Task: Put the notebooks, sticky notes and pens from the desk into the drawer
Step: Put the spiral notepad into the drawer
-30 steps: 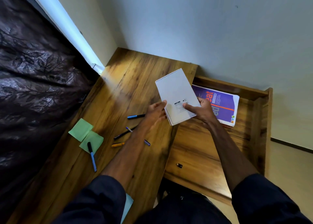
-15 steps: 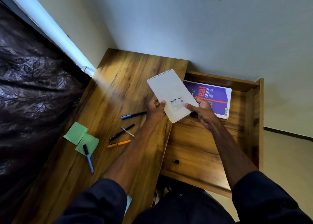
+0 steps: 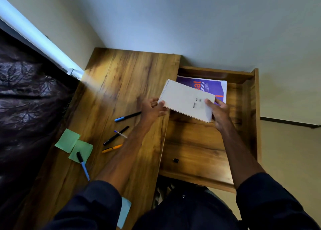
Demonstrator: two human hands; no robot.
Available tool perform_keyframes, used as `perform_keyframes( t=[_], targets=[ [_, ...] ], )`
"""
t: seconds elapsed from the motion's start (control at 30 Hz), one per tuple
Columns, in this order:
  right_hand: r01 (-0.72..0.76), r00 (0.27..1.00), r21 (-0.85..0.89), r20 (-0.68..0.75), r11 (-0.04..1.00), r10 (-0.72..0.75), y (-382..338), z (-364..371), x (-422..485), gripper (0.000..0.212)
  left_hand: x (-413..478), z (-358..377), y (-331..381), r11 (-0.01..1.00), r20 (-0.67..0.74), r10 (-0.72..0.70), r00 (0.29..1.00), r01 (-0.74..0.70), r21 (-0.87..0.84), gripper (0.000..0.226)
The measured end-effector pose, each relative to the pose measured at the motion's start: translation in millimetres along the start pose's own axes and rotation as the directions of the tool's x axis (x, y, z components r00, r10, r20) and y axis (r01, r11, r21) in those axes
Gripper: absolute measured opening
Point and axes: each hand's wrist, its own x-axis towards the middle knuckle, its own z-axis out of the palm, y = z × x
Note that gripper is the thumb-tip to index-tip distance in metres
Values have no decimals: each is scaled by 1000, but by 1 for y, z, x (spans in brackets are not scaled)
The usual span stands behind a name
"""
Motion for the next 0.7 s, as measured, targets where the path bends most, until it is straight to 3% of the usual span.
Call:
perform_keyframes(
  t=[0.17,0.33,0.47,0.57,0.7],
  targets=[
    [-95,992,-221,-98,971,75,32,-38,20,26,-8,40,-41,966,106,-111,988,82,247,36],
    [-210,969,-298,-188,931,158,68,-64,32,45,2,61,-78,894,89,-224,970,168,416,45],
    [-247,949,-320,-272,915,160,89,-70,49,60,16,74,-98,831,53,-243,969,180,526,35],
    [-257,941,-362,-307,896,146,98,-71,65,60,28,82,-107,748,71,-207,976,111,654,25],
    [-228,944,-443,-318,867,85,99,-63,72,56,39,90,-119,711,82,-253,964,127,691,32]
  ],
)
